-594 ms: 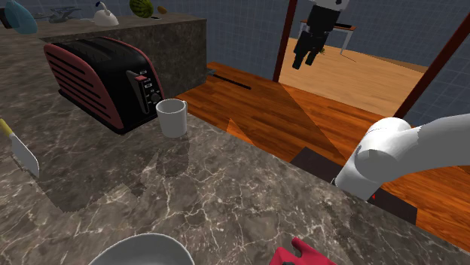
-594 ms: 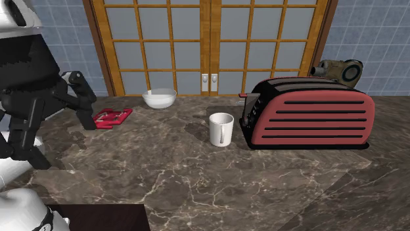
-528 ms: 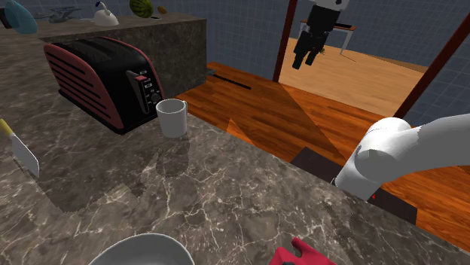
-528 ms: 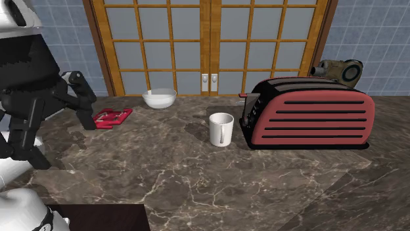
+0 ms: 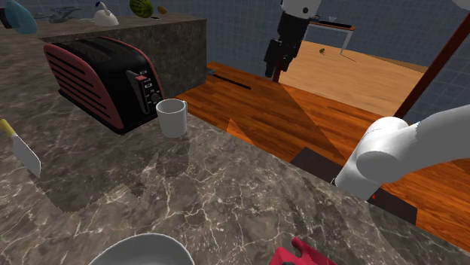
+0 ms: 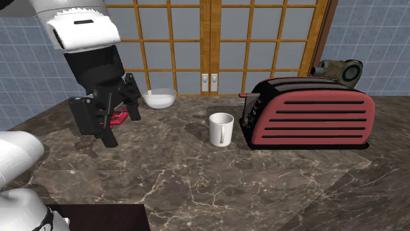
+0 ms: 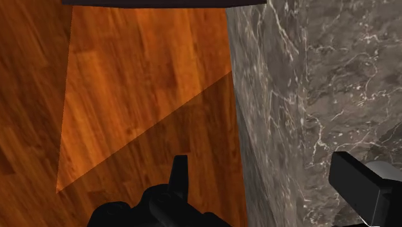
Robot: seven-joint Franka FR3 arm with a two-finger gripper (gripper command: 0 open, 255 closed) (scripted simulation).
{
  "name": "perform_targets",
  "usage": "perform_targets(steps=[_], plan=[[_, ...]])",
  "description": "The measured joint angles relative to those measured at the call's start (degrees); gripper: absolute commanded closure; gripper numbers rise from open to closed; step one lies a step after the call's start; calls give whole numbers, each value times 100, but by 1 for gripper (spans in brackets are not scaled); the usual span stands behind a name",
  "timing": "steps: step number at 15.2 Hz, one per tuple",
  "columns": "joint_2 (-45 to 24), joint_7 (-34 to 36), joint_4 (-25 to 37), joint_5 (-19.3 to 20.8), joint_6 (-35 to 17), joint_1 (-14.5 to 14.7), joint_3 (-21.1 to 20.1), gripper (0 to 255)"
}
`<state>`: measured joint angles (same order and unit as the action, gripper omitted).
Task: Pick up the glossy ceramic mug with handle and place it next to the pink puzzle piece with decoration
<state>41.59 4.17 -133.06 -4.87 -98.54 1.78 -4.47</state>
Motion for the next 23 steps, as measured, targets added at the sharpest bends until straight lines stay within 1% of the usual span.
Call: perform_targets(steps=[7,9,12,17,20,23], plan=[[-928,693,337,-91,-743,154,-775,0],[-1289,958,599,-60,-884,183,-1041,0],[-1754,1269,813,49,-1173,195,-1354,0],[-2641,1935,1420,414,-1467,221,-1921,0],[-3362,2416,2007,818,-1546,247,-2259,0],[-3986,2869,2471,1262,-1596,345,-2501,0]])
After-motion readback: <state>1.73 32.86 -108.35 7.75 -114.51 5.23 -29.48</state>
